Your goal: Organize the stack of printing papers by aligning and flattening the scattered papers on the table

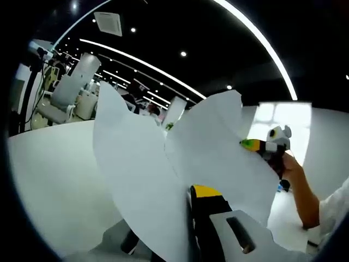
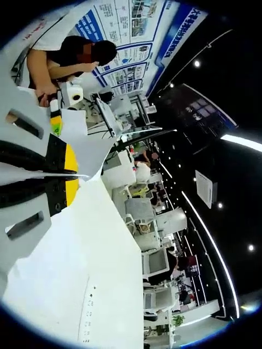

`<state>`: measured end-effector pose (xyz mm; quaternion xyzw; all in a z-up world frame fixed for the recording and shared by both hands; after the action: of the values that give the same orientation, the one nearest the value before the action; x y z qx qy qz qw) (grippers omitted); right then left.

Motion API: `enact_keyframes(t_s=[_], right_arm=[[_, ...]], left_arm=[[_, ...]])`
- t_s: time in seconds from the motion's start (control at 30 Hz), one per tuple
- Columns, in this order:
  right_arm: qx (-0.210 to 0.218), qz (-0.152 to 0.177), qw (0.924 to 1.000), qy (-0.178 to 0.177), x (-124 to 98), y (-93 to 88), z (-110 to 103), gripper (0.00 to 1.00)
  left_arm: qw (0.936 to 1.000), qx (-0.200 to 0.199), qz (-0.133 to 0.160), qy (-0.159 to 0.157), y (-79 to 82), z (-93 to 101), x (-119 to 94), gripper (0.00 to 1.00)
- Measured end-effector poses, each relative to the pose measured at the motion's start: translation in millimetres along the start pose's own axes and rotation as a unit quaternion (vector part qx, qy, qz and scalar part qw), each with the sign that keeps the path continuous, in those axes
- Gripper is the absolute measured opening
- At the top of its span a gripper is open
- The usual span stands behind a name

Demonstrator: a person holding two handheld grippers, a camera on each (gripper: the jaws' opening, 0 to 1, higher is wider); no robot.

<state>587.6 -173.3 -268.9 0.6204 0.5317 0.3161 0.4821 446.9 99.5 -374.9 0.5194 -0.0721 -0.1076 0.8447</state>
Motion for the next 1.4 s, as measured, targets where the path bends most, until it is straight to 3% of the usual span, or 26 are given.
enact_keyframes(t_s=[0.2, 0.37, 0.57, 1.4], right_arm=[[0.028, -0.004, 0.9996, -0.005, -3.1, -13.7, -1.0, 0.0], [0.055, 0.026, 0.9978, -0.024, -10.6, -22.3, -0.3, 0.0], [0.069, 0.034, 0.9966, -0.03, -10.9, -36.1, 1.0, 0.0], [0.081, 0.042, 0.9954, -0.028, 1.7, -46.0, -8.9, 0.0]], left_arm=[[1.0, -0.003, 0.003, -0.004, 0.8, 0.6, -0.2, 0.09], [0.9999, -0.005, 0.007, -0.01, 1.4, -0.6, 0.1, 0.09], [0.9999, -0.007, 0.008, -0.012, 1.8, -2.9, -0.2, 0.09], [0.9997, -0.015, 0.014, -0.013, 2.4, -4.6, 0.3, 0.1]])
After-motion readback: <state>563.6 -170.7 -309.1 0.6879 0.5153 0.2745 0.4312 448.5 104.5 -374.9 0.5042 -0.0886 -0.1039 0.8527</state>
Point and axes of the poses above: the point that each gripper's makers call its tool centre point, and the gripper's own axes: x roughly forward along the fingers, z roughly to its right, y roughly out of its top, the point moved 10 cm from there along -x, roughly backward along the fingers, and after that the axes turned 6 degrees about y, right-handed, at the moved point
